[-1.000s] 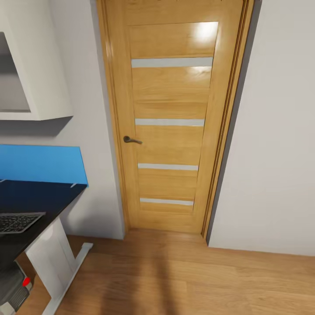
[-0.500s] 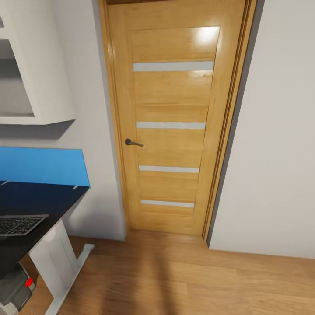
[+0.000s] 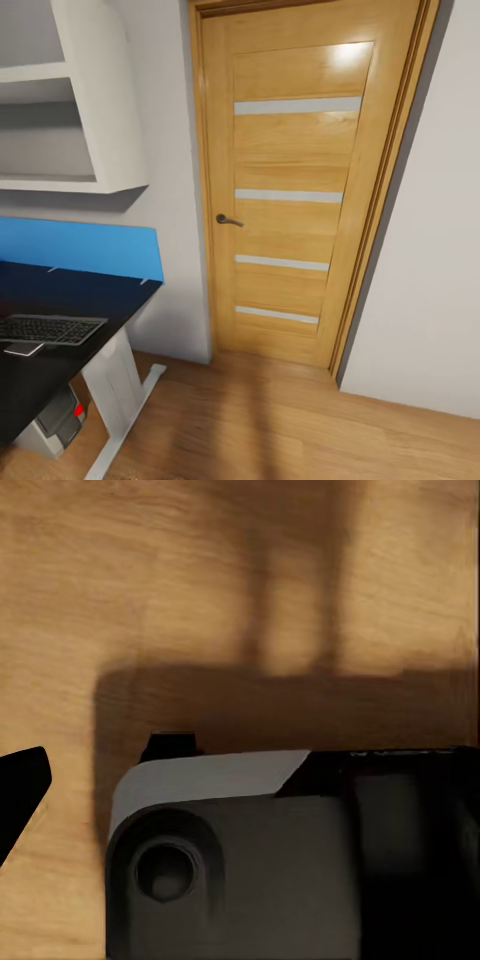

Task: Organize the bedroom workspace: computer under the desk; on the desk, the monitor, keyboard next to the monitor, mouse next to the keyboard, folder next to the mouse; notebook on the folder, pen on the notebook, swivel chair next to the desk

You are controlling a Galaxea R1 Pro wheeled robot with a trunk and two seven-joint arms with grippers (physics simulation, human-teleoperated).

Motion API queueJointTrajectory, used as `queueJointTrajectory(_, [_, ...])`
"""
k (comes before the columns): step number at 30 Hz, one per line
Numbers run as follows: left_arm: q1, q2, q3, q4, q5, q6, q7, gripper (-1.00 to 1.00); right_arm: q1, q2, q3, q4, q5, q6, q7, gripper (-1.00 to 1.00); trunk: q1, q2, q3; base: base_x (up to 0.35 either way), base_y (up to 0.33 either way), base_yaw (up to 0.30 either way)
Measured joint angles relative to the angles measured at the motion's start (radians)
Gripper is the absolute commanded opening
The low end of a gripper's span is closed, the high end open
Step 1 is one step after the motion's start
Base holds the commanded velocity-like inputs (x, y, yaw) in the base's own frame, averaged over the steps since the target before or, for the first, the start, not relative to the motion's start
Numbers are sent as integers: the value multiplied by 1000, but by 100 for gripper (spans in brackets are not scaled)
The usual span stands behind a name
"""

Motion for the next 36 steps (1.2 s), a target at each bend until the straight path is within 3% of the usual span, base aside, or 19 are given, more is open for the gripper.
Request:
queueJointTrajectory(5, [0,-10,0,-148,5,-25,3,100,-12,-4,0,-126,1,-23,-2,100,-19,35,13,0,0,196])
queueJointTrajectory(8, [-1,-10,2,-185,41,-32,4,100,-60,-14,-1,-175,2,-26,-4,100,-31,56,19,0,0,200])
queueJointTrajectory(10, [-1,-8,2,-194,99,-35,5,100,-108,-23,-2,-190,1,-27,-5,100,-38,70,24,0,0,233])
queueJointTrajectory(12, [-1,2,3,-182,194,-39,5,100,-146,-27,-2,-199,-1,-28,-5,100,-46,84,29,0,0,258])
queueJointTrajectory(14, [-1,18,3,-163,244,-52,4,100,-159,-27,-3,-200,-2,-27,-5,100,-54,98,35,0,0,272])
queueJointTrajectory(16, [-2,34,2,-151,271,-81,2,100,-165,-27,-4,-201,-2,-30,-6,100,-61,112,41,0,0,280])
queueJointTrajectory(20, [-2,46,2,-142,290,-179,-3,100,-170,-32,-10,-171,-1,-37,-5,100,-77,140,53,0,0,236])
queueJointTrajectory(24, [-1,49,1,-123,294,-271,-3,100,-172,-34,-10,-134,3,-49,-6,100,-77,140,53,0,0,62])
queueJointTrajectory(25, [-1,49,-2,-97,291,-297,-2,100,-172,-57,-12,-124,2,-69,-5,100,-77,140,53,0,0,2])
queueJointTrajectory(36, [-1,47,-3,-90,288,-302,-2,100,-172,-59,-3,-119,6,-72,-5,100,-77,140,53,0,0,111])
